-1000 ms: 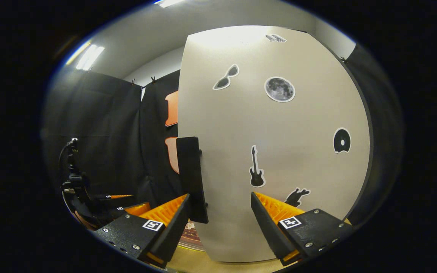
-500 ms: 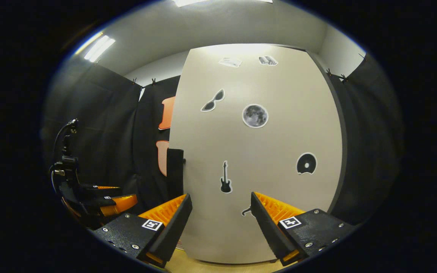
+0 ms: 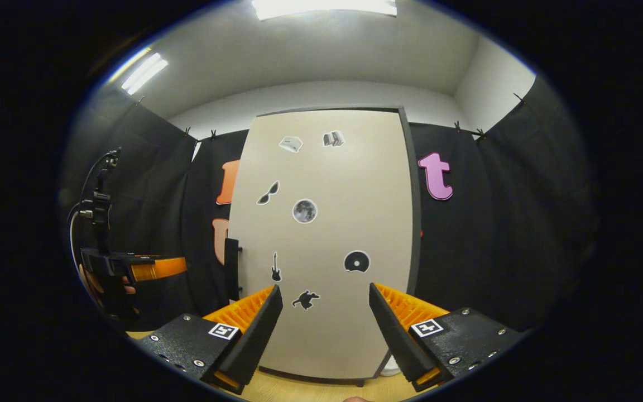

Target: Open the cabinet door with the right hand, grasp the bottle in the cabinet with the left hand and place it on the coaster, then close the cabinet door with the right hand.

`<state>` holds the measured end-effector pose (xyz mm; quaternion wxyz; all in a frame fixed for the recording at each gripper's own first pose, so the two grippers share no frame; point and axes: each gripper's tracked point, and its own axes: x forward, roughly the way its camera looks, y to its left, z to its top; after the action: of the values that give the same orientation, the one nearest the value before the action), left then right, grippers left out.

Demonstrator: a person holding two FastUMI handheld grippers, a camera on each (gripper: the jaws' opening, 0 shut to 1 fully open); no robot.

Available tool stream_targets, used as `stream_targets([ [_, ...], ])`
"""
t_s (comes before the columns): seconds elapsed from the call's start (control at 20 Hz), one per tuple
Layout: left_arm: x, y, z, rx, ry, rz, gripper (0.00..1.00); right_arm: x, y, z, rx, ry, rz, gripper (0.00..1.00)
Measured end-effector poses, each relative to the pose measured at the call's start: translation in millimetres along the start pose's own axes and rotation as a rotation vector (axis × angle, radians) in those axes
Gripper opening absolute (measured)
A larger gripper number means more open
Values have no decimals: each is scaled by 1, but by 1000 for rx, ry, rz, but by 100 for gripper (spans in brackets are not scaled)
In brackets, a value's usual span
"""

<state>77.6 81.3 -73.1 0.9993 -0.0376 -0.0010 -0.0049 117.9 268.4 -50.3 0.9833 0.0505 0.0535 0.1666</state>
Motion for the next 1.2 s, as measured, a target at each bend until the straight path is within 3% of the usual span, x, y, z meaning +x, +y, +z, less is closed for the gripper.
stream_targets([
  [0.2,-24,-30,17,-62,-12,-11,94,-25,-20,10,12,-6,-6,96],
  [0.45,-56,-54,35,24,-58,23,94,-56,-43,18,34,-10,-12,96],
  [0.65,-78,-76,41,66,-87,38,94,-76,-40,25,57,-30,54,96],
  [0.75,-95,-91,50,78,-97,52,96,-84,-46,29,36,-45,45,96],
  [0.8,-99,-94,53,81,-102,59,95,-87,-47,31,28,-48,44,92],
  [0.85,-98,-97,56,84,-99,60,94,-88,-49,32,26,-42,43,96],
  [1.2,-97,-102,88,135,-140,42,95,-86,-69,53,35,-70,-32,96],
])
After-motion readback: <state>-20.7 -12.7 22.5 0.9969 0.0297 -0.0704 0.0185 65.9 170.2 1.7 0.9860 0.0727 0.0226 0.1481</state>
